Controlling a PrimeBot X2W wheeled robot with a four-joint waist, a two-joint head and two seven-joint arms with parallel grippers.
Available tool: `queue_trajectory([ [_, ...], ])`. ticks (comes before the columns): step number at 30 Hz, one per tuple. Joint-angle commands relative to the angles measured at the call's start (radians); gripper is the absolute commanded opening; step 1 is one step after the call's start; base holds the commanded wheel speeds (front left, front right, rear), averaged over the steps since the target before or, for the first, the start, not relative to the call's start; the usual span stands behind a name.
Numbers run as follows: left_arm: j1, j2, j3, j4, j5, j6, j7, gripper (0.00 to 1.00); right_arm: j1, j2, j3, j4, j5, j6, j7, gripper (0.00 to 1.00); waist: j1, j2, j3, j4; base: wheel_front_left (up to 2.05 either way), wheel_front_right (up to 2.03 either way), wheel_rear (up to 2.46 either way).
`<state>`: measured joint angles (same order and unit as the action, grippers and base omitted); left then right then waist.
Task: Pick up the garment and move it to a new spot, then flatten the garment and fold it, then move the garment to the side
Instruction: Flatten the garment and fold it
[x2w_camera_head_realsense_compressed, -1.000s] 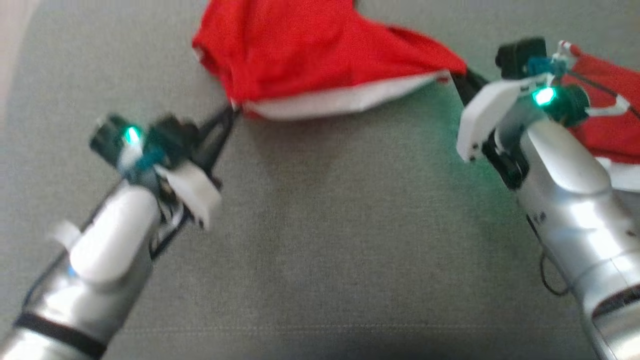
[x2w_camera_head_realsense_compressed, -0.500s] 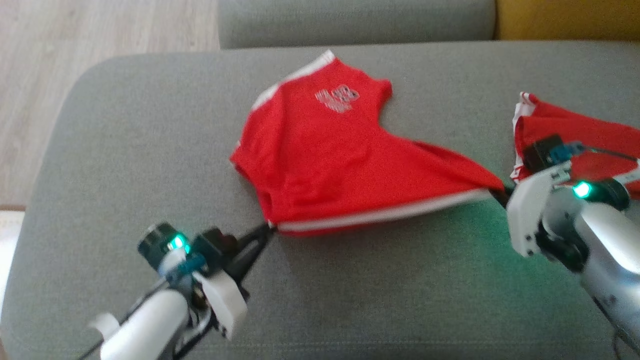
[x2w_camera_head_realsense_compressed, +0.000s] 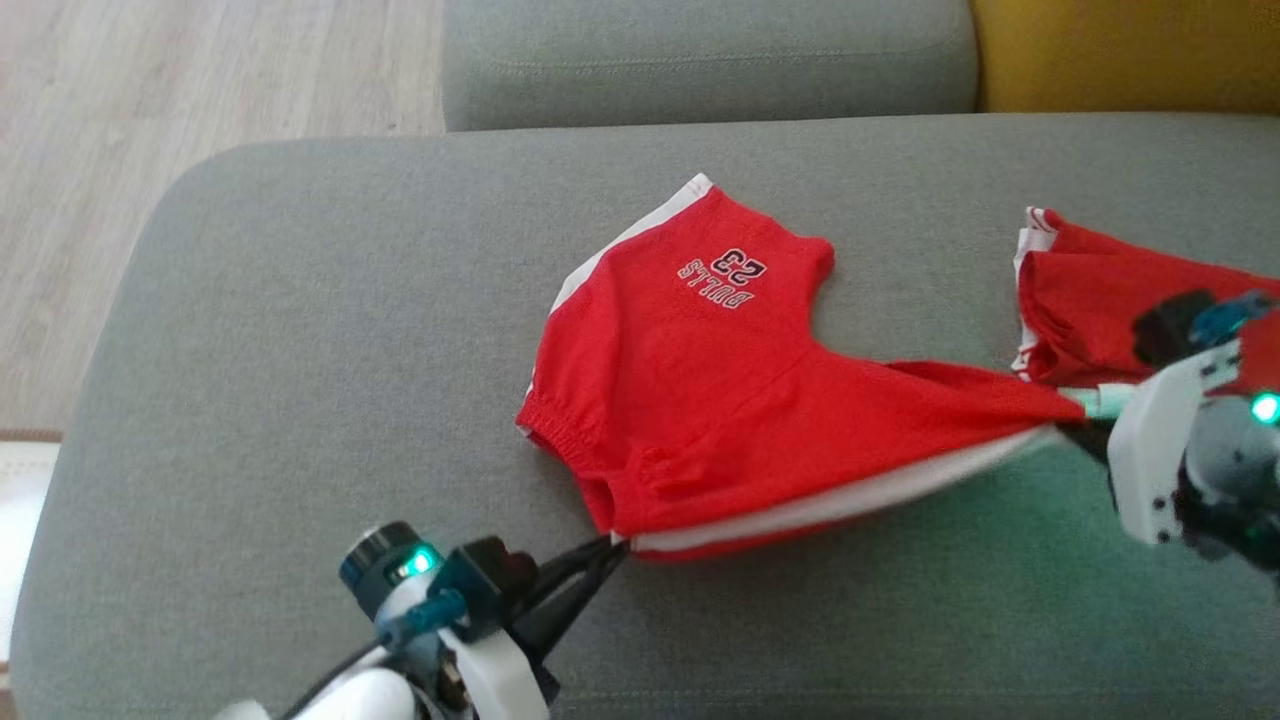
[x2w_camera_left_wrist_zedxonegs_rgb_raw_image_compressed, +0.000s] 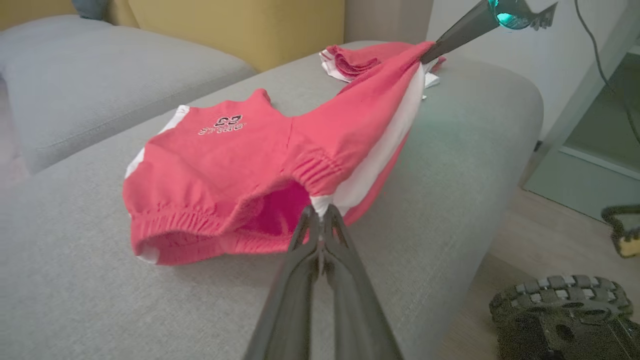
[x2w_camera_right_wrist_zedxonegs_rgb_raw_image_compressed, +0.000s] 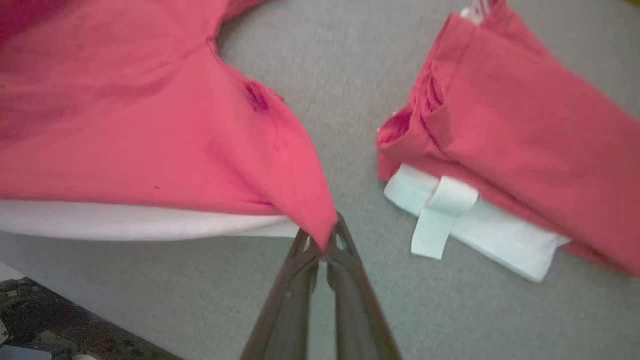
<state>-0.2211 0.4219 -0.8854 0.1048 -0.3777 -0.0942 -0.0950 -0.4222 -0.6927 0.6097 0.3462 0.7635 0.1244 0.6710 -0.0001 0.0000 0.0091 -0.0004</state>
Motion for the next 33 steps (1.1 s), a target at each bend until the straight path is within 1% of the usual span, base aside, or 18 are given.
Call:
queue_trajectory([
  [1,-0.062,0.029,0.057,-0.039,-0.009,0.013,0.003,0.00,-0.033,-0.029,-0.031,-0.044,-0.013,0.006,0.004,0.00,0.0001,0.0000,0.011,0.009,0.00,0.00,0.00],
  [5,-0.100,0.027,0.101,-0.065,-0.025,0.039,0.004,0.00,-0.070,0.010,-0.109,-0.087,-0.054,0.006,0.025,0.00,0.0001,0.0000,0.041,0.033,0.00,0.00,0.00],
  [7,-0.125,0.022,0.122,-0.069,-0.034,0.046,-0.001,0.00,-0.100,0.034,-0.142,-0.096,-0.077,0.006,0.037,0.00,0.0001,0.0000,0.061,0.048,0.00,0.00,0.00],
  [11,-0.181,0.009,0.142,-0.054,-0.040,0.043,-0.006,0.00,-0.178,0.081,-0.177,-0.087,-0.128,0.006,0.064,0.00,0.0001,0.0000,0.108,0.087,0.00,0.00,0.00],
  [16,-0.253,-0.022,0.165,-0.006,-0.051,0.035,-0.033,0.00,-0.296,0.153,-0.203,-0.030,-0.166,0.006,0.094,0.00,0.0001,0.0000,0.171,0.141,0.00,0.00,0.00],
  [18,-0.278,-0.033,0.166,0.020,-0.054,0.027,-0.046,0.00,-0.342,0.180,-0.203,0.005,-0.176,0.006,0.101,0.00,0.0001,0.0000,0.195,0.160,0.00,0.00,0.00],
  [22,-0.332,-0.065,0.154,0.078,-0.057,0.008,-0.068,0.00,-0.428,0.198,-0.176,0.081,-0.223,0.006,0.096,0.00,0.0001,0.0000,0.236,0.203,0.00,0.00,0.00],
  [27,-0.396,-0.109,0.110,0.155,-0.054,-0.015,-0.086,0.00,-0.529,0.211,-0.127,0.180,-0.279,0.006,0.046,0.00,0.0001,0.0000,0.284,0.242,0.00,0.00,0.00],
  [33,-0.468,-0.159,0.078,0.246,-0.060,-0.027,-0.118,0.00,-0.645,0.233,-0.087,0.298,-0.323,0.006,-0.036,0.00,0.0001,0.0000,0.347,0.278,0.00,0.00,0.00],
])
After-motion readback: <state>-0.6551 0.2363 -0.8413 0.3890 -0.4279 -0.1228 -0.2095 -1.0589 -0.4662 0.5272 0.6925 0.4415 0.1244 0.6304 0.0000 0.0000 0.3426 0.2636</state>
